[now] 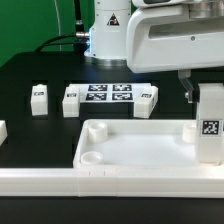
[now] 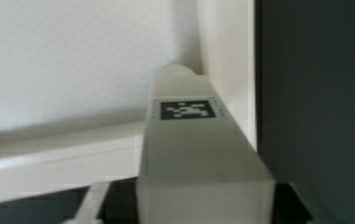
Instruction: Assemble desk
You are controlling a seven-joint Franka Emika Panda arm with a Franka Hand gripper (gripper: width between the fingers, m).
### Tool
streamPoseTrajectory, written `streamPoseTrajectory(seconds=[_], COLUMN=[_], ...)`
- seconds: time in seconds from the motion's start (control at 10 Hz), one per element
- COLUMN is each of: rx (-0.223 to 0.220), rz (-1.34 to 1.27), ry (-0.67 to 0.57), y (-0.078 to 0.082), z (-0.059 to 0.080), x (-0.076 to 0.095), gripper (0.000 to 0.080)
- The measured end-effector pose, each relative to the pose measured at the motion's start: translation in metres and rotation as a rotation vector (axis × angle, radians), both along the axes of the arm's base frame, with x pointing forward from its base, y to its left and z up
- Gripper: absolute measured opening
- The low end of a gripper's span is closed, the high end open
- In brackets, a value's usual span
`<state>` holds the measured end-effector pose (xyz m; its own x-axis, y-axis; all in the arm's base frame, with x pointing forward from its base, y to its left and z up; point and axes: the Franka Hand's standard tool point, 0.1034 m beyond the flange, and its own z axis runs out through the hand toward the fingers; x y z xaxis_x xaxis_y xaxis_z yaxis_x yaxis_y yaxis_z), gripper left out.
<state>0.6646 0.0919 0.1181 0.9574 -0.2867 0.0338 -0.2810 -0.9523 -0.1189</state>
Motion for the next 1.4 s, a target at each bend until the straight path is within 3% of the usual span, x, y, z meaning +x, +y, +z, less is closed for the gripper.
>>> streamPoseTrajectory(seconds=[0.8, 1.4], rx=[0.04, 0.06], rz=[-0.729, -0.929], ry=[0.077, 0.111], y=[0.0015, 0.0069], z=[-0.0014, -0.0017], x=[-0.001, -0.0026], gripper=[0.0292, 0.0319])
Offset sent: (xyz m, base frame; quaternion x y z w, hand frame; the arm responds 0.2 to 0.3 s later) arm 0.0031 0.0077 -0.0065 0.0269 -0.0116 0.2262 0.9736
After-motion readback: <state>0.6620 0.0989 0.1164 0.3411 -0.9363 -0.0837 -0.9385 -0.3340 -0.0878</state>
